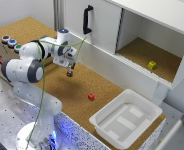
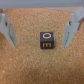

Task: Push right the purple block

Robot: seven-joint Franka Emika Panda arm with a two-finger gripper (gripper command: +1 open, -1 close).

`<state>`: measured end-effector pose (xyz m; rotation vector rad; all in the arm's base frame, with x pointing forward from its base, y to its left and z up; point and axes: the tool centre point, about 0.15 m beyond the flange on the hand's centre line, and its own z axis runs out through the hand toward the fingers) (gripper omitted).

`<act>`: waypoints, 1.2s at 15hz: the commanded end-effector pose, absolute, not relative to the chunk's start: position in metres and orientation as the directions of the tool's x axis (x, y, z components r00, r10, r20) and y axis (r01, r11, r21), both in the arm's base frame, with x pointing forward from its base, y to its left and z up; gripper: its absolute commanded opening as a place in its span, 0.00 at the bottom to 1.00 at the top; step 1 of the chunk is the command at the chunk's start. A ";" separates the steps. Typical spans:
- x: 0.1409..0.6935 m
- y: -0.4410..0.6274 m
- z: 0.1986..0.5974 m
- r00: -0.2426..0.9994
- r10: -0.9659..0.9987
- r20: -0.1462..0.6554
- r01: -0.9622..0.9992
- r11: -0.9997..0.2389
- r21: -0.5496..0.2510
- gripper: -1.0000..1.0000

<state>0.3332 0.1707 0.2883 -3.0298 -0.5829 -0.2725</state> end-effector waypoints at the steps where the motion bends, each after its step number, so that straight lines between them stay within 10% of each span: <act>1: 0.313 0.164 0.280 0.881 0.374 0.288 0.407 -0.911 -0.061 1.00; 16: 0.364 0.271 0.253 0.905 0.420 0.064 0.419 -0.907 0.033 1.00; 17: 0.367 0.270 0.249 0.910 0.410 0.062 0.409 -0.912 0.030 0.00; 18: 0.370 0.268 0.244 0.912 0.406 0.058 0.406 -0.914 0.012 0.00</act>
